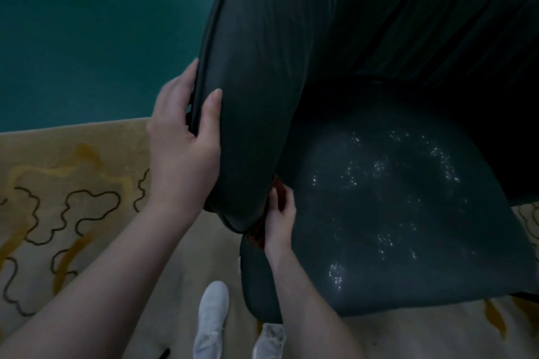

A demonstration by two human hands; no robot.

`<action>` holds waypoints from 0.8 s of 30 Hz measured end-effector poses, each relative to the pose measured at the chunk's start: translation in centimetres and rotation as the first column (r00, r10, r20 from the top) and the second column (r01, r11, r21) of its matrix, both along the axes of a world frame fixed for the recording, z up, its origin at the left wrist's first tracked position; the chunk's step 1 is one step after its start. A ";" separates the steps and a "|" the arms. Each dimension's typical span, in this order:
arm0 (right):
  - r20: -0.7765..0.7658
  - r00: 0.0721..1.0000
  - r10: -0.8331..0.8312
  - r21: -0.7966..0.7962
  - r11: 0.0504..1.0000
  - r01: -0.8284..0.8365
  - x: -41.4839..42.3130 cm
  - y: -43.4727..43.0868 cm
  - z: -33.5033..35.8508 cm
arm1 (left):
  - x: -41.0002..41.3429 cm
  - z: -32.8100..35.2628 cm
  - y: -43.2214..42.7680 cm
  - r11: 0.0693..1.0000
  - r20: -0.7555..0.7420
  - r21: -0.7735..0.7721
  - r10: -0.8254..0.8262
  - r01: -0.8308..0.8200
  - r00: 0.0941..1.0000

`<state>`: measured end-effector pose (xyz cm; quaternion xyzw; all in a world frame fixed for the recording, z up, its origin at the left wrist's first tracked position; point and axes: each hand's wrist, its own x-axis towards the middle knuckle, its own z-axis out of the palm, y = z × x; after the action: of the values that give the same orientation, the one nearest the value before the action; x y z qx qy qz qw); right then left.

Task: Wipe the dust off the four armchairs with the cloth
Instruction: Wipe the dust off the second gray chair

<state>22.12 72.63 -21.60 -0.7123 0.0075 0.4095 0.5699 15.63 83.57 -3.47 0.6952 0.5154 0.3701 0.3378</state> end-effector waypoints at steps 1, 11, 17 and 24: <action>0.003 1.000 0.009 -0.034 0.999 -0.009 -0.4 -0.3 -0.9 | 0.0 -0.1 0.0 1.000 0.008 0.003 -0.001 0.001 1.000; -0.008 0.982 -0.191 -0.077 0.979 0.190 -3.8 -0.8 -3.1 | -0.1 -0.8 0.1 0.998 0.022 0.055 -0.011 0.010 1.000; -0.076 0.930 -0.361 -0.080 0.931 0.355 -4.5 0.0 -1.1 | -0.1 -0.9 0.1 0.998 0.022 0.044 -0.037 0.036 0.999; 0.017 0.888 -0.460 0.033 0.888 0.459 -5.0 0.2 4.4 | -0.1 -0.7 0.1 0.998 -0.007 0.054 -0.043 0.044 0.999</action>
<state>17.08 72.79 -17.24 -0.6870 0.1629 0.2546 0.6608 15.50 83.65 -4.19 0.7163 0.4909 0.3744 0.3253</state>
